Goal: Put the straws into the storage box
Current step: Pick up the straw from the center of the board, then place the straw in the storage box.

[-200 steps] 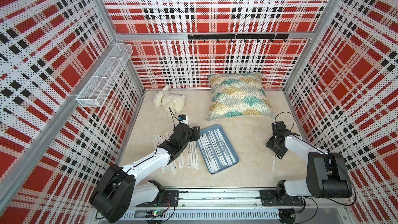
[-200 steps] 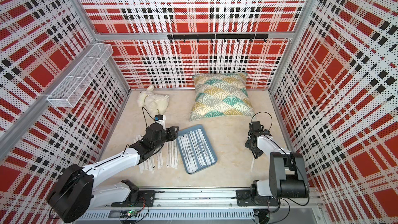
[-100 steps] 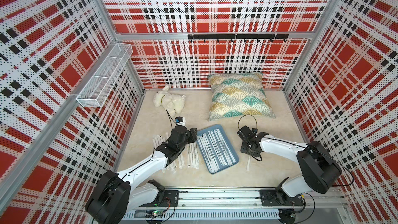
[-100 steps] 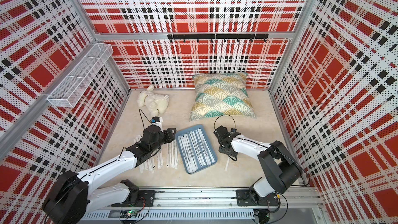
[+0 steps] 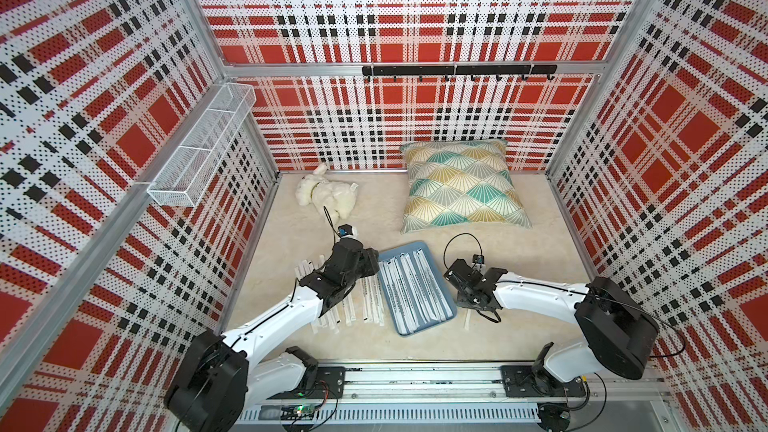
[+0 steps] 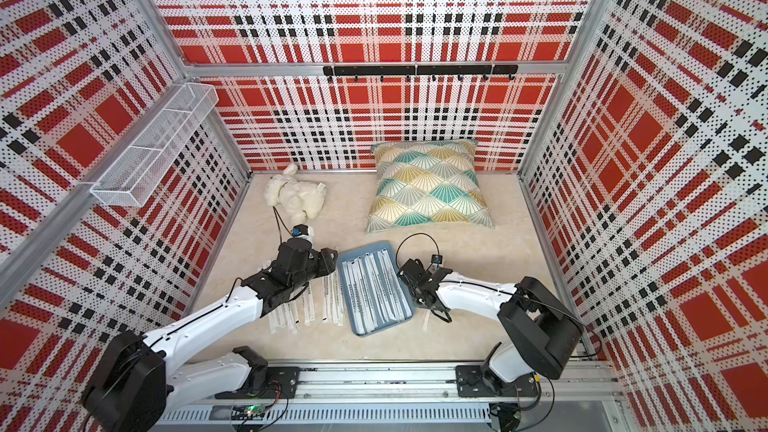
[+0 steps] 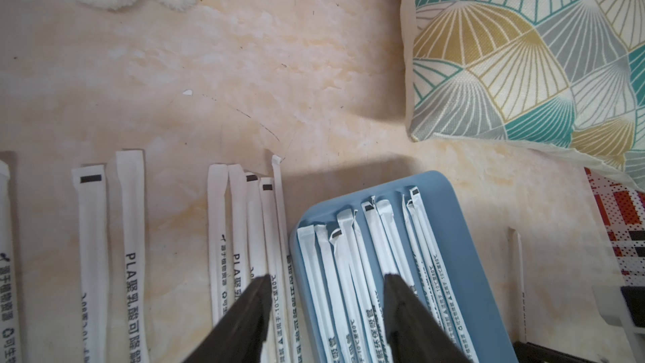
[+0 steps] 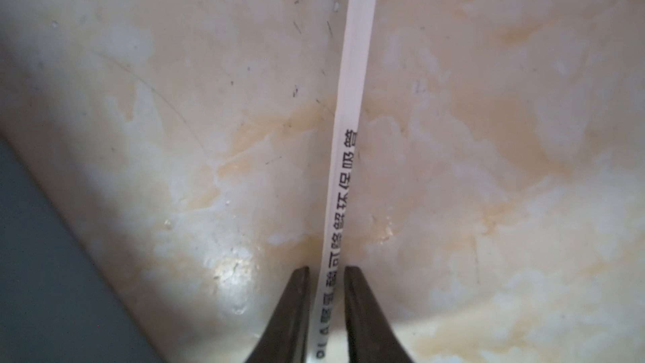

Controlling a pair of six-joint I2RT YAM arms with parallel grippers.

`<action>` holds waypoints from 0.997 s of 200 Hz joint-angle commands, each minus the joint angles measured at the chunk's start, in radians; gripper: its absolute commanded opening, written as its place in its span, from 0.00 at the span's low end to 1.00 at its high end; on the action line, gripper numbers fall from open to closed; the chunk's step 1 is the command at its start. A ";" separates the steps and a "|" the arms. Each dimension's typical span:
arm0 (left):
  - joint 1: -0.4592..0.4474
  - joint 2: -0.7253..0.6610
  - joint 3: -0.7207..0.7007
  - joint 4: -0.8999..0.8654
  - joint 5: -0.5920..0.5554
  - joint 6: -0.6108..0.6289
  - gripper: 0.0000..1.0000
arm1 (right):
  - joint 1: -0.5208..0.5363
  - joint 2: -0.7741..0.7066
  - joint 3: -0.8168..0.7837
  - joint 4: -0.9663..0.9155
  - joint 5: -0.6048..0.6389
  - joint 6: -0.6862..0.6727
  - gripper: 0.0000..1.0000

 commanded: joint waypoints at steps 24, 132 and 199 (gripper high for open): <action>-0.009 -0.071 -0.014 -0.004 -0.069 -0.047 0.56 | 0.034 -0.029 0.024 -0.151 0.080 -0.096 0.11; -0.048 -0.076 -0.043 -0.054 -0.163 -0.093 0.56 | 0.191 0.227 0.504 -0.160 0.071 -0.381 0.11; 0.052 -0.122 -0.092 -0.066 -0.126 -0.105 0.56 | 0.190 0.398 0.544 -0.106 0.054 -0.447 0.14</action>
